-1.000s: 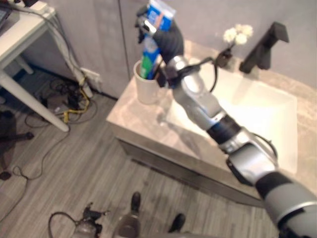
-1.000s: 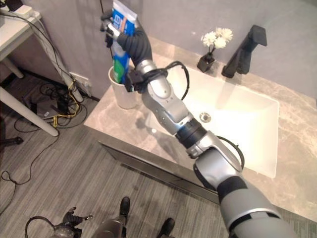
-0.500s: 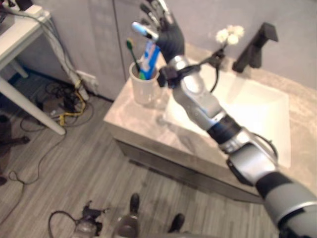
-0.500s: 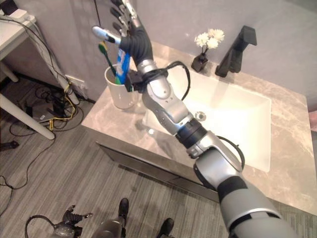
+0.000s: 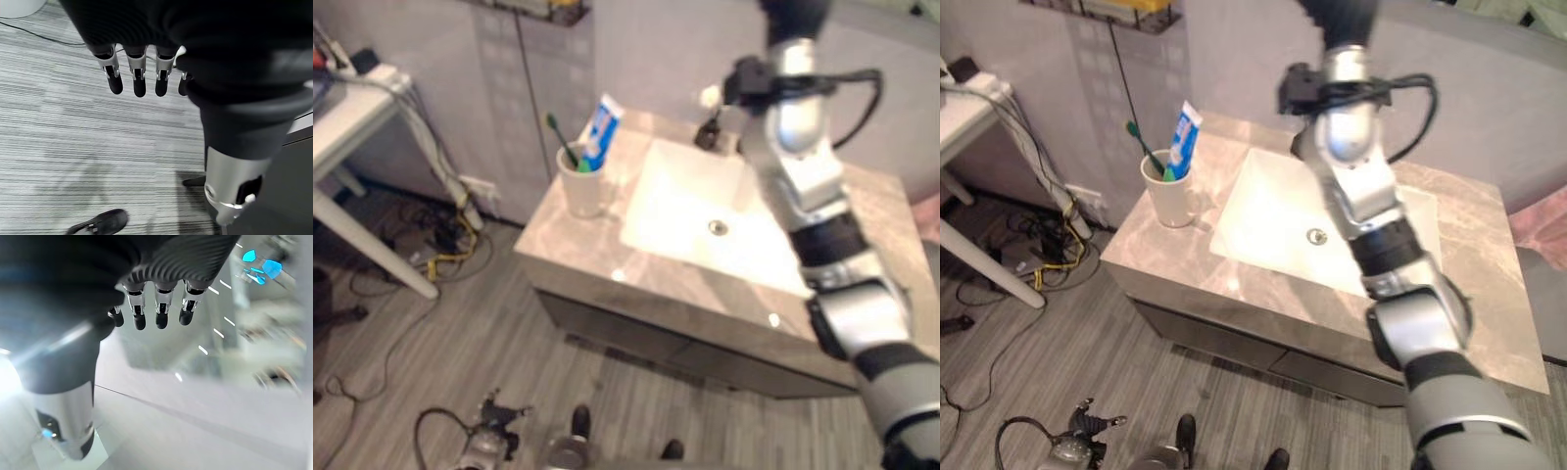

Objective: Put brush and paste in cup on sink, flatten towel.

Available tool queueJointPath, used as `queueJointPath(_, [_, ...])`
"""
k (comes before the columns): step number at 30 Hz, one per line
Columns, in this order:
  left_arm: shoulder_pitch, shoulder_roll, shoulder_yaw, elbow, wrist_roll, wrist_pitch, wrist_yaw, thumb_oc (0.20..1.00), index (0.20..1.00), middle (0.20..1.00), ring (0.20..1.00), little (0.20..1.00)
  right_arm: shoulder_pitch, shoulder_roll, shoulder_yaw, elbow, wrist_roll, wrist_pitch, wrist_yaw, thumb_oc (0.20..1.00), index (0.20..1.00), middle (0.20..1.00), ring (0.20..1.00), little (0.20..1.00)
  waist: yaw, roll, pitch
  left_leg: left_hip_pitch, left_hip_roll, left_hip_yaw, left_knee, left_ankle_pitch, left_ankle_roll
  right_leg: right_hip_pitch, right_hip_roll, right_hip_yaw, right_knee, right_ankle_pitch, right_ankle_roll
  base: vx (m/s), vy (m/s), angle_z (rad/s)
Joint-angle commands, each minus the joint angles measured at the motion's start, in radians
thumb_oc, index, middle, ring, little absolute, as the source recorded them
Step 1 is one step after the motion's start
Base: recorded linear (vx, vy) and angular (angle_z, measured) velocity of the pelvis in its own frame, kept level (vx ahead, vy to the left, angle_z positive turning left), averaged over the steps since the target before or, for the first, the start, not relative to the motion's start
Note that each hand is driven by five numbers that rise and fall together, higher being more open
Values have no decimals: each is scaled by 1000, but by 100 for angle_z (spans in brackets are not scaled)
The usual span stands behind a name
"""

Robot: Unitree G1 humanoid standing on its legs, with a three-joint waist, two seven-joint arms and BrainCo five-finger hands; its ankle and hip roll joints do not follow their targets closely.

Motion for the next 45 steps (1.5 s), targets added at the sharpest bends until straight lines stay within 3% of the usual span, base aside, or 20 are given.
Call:
queueJointPath(1, [-12, 7, 36, 62, 49, -57, -39, 1000, 1000, 1000, 1000, 1000, 213, -363, -178, -27, -252, -40, -62, 1000, 1000, 1000, 1000, 1000, -46, 5, -51, 52, 33, -12, 13, -96, -9, 59, -3, 20, 0, 29, 21, -21, -22, -13])
queueJointPath(3, [3, 5, 44, 72, 68, -53, -52, 1000, 1000, 1000, 1000, 1000, 459, -419, -410, 1, -251, -54, -92, 1000, 1000, 1000, 1000, 1000, -73, 8, -63, 57, 33, -9, 13, -96, -7, 61, -1, 26, 0, 30, 21, -24, -30, -16])
queueJointPath(4, [3, 5, 43, 72, 67, -53, -52, 1000, 1000, 1000, 1000, 1000, 463, -419, -413, 0, -251, -54, -91, 1000, 1000, 1000, 1000, 1000, -72, 7, -64, 56, 33, -9, 13, -96, -7, 60, -2, 26, 0, 30, 21, -17, -29, -19])
queueJointPath(5, [15, 2, 61, 94, 82, -51, -55, 1000, 1000, 1000, 1000, 1000, 608, -424, -558, 54, -256, -59, -139, 1000, 1000, 1000, 1000, 1000, -91, 15, -66, 62, 35, -4, 13, -99, -5, 62, 0, 33, 0, 28, 20, -19, -33, -18])
queueJointPath(6, [31, 0, 66, 115, 98, -46, -68, 1000, 1000, 1000, 1000, 1000, 687, -437, -617, 132, -274, -42, -141, 1000, 1000, 1000, 1000, 1000, -102, 19, -72, 71, 37, 5, 13, -102, -3, 61, 3, 45, 0, 25, 20, -40, -45, -17])
queueJointPath(9, [50, -1, 78, 134, 102, -43, -81, 1000, 1000, 1000, 1000, 1000, 805, -447, -680, 337, -283, 4, -161, 1000, 1000, 1000, 1000, 1000, -115, 31, -73, 80, 39, 25, 13, -104, 5, 49, 5, 73, 0, 25, 21, -45, -30, -32])
queueJointPath(16, [61, -21, 93, 142, 93, -48, -86, 1000, 1000, 1000, 1000, 1000, 943, -345, -697, 530, -314, 72, -144, 1000, 1000, 1000, 1000, 1000, -138, 53, -67, 91, 40, 59, 13, -107, 13, 24, 8, 122, 0, 35, 20, -41, -16, -36])
queueJointPath(19, [59, -25, 95, 128, 86, -60, -87, 1000, 1000, 1000, 1000, 1000, 1034, -248, -684, 672, -303, 94, -109, 1000, 1000, 1000, 1000, 1000, -151, 61, -61, 87, 40, 55, 13, -105, 14, 20, 8, 125, 0, 37, 18, -46, -36, -1])
queueJointPath(24, [53, -21, 61, 114, 92, -66, -102, 1000, 1000, 1000, 1000, 1000, 1047, -88, -529, 981, -231, 120, 28, 1000, 1000, 1000, 1000, 1000, -154, 68, -48, 81, 43, 42, 13, -96, 9, 22, 13, 119, 0, 33, 9, -30, -41, 5])
queueJointPath(25, [53, -21, 63, 114, 92, -66, -102, 1000, 1000, 1000, 1000, 1000, 1044, -88, -527, 984, -230, 119, 29, 1000, 1000, 1000, 1000, 1000, -156, 68, -50, 78, 42, 41, 13, -95, 10, 19, 12, 119, 0, 34, 9, -21, -23, 9])
queueJointPath(28, [55, -17, 22, 117, 136, -61, -163, 1000, 1000, 1000, 1000, 1000, 1021, 40, -315, 1159, -305, 165, 212, 1000, 1000, 1000, 1000, 1000, -148, 77, -42, 84, 45, 48, 13, -94, 5, 23, 15, 118, 0, 32, 4, -12, -52, 4])
queueJointPath(30, [71, -2, 3, 83, 150, -69, -189, 1000, 1000, 1000, 1000, 1000, 1023, 101, -198, 1183, -422, 187, 259, 1000, 1000, 1000, 1000, 1000, -141, 83, -37, 85, 46, 43, 13, -90, 3, 28, 17, 110, 0, 29, 0, -2, -56, 0])
queueJointPath(34, [95, 3, 17, 28, 135, -85, -206, 1000, 1000, 1000, 1000, 1000, 1049, 242, -136, 1119, -419, 175, 272, 1000, 1000, 1000, 1000, 1000, -137, 91, -27, 85, 49, 35, 13, -82, -2, 36, 19, 101, 0, 25, -5, -2, -47, 9])
queueJointPath(37, [143, 30, 0, -100, 139, -105, -231, 1000, 1000, 1000, 1000, 1000, 1075, 294, -69, 1073, -476, 170, 282, 1000, 1000, 1000, 1000, 1000, -133, 97, -24, 86, 50, 30, 13, -80, -3, 42, 19, 96, 0, 22, -7, 1, -11, 1])
queueJointPath(41, [208, 74, 4, -274, 112, -122, -249, 1000, 1000, 1000, 1000, 1000, 1092, 316, -115, 1056, -426, 166, 267, 1000, 1000, 1000, 1000, 1000, -132, 103, -23, 93, 50, 24, 13, -80, -3, 55, 19, 83, 0, 18, -6, 16, -4, 10])
queueJointPath(43, [339, 171, 42, -561, 16, -134, -346, 1000, 1000, 1000, 1000, 1000, 1099, 307, -129, 1037, -408, 160, 288, 1000, 1000, 1000, 1000, 1000, -120, 114, -20, 96, 50, 17, 13, -78, -4, 63, 18, 70, 0, 15, -5, 16, 5, 17])
queueJointPath(44, [348, 175, 46, -572, 14, -128, -351, 1000, 1000, 1000, 1000, 1000, 1101, 308, -127, 1036, -409, 160, 289, 1000, 1000, 1000, 1000, 1000, -121, 113, -22, 96, 50, 17, 13, -78, -4, 63, 19, 70, 0, 15, -5, 10, 9, 10])
queueJointPath(45, [394, 224, 82, -688, -12, -131, -378, 1000, 1000, 1000, 1000, 1000, 1106, 296, -124, 1031, -422, 161, 297, 1000, 1000, 1000, 1000, 1000, -118, 114, -22, 97, 50, 16, 13, -79, -4, 65, 18, 68, 0, 14, -5, 10, 16, 4])
